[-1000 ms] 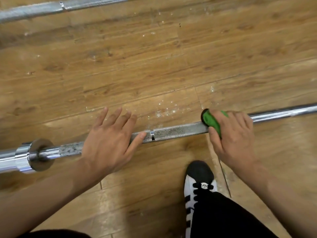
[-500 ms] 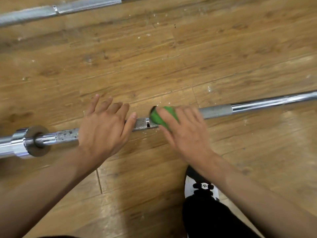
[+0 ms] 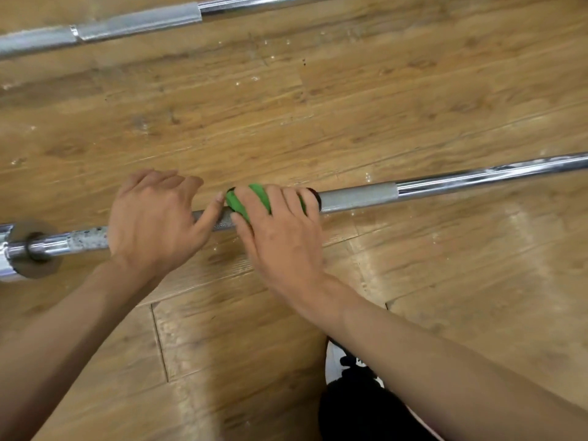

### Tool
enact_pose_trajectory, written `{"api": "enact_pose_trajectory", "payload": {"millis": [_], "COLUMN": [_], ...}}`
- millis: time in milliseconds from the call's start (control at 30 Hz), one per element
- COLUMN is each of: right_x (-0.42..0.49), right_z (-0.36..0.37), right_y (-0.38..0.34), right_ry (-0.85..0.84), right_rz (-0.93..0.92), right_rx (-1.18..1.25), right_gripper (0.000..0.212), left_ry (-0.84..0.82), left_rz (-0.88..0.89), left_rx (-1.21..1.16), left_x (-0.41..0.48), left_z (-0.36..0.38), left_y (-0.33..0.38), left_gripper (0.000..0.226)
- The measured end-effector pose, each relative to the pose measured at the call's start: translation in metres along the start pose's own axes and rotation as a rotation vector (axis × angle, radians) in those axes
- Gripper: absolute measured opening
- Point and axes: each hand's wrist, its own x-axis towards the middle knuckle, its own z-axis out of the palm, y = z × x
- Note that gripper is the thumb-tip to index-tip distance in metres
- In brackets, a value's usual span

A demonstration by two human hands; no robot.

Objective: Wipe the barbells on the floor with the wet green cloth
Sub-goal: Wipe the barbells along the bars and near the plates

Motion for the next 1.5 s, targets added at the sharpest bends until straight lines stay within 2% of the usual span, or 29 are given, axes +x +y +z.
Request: {"api": "enact_pose_trajectory", "payload": {"millis": [67, 100, 233, 300, 367, 433, 567, 633, 733, 933, 1033, 1133, 1267, 1333, 1367, 1500], "right_x": [0.006, 0.006, -0.005, -0.007, 0.0, 0.007, 0.017, 0.024, 0.021, 0.004, 0.005, 0.007, 0.008, 0.006, 0.003, -0.018], "right_z": [-0.007, -0.013, -0.043, -0.048, -0.04, -0.024, 0.01, 0.014, -0.001, -0.064, -0.072, -0.054, -0.033, -0.043, -0.051, -0.09], "right_y": [0.018, 0.038, 0.138, 0.156, 0.138, 0.095, -0.006, -0.019, 0.034, 0.178, 0.19, 0.159, 0.132, 0.161, 0.184, 0.291], "right_ry": [-0.02, -0.009, 0.076, 0.095, 0.118, 0.101, -0.021, -0.031, 0.008, 0.012, 0.012, 0.097, 0.098, 0.054, 0.059, 0.173], "right_rz": [-0.146, -0.157, 0.055, 0.175, 0.302, 0.328, 0.099, -0.014, -0.062, 0.269, 0.278, 0.317, 0.164, 0.054, 0.06, 0.311], "right_rx": [-0.006, -0.014, -0.152, -0.148, -0.114, -0.11, -0.017, 0.031, 0.011, -0.173, -0.184, -0.16, -0.053, -0.086, -0.11, -0.178], "right_gripper": [0.034, 0.033, 0.041, 0.04, 0.033, 0.03, 0.035, 0.034, 0.032, 0.037, 0.035, 0.036, 0.041, 0.042, 0.042, 0.039], "left_ry": [-0.004, -0.015, -0.002, 0.007, -0.004, 0.0, 0.033, 0.078, 0.086, 0.01, 0.049, 0.027, -0.076, -0.069, -0.069, -0.073], "left_rz": [-0.017, -0.023, -0.022, -0.025, -0.032, -0.035, -0.039, -0.068, -0.075, -0.167, -0.008, 0.141, 0.198, 0.186, 0.174, 0.15], "left_rx": [-0.012, -0.021, -0.035, -0.024, -0.025, -0.031, -0.058, -0.069, -0.097, -0.14, -0.177, -0.208, -0.093, -0.011, 0.006, 0.0], "left_x": [0.005, 0.008, 0.012, 0.015, 0.018, 0.02, 0.023, 0.023, 0.026, 0.03, 0.039, 0.071, 0.089, 0.086, 0.084, 0.086], "left_z": [-0.001, -0.001, -0.001, -0.001, -0.002, -0.002, -0.001, -0.001, -0.001, -0.005, -0.008, -0.013, -0.008, -0.004, -0.004, -0.004], "left_y": [-0.003, -0.003, -0.003, -0.003, -0.002, -0.003, -0.006, -0.009, -0.006, 0.009, 0.055, 0.117, 0.165, 0.167, 0.166, 0.175], "left_gripper": [0.066, 0.067, 0.067, 0.067, 0.065, 0.062, 0.054, 0.05, 0.047, 0.052, 0.049, 0.057, 0.059, 0.062, 0.065, 0.07]}}
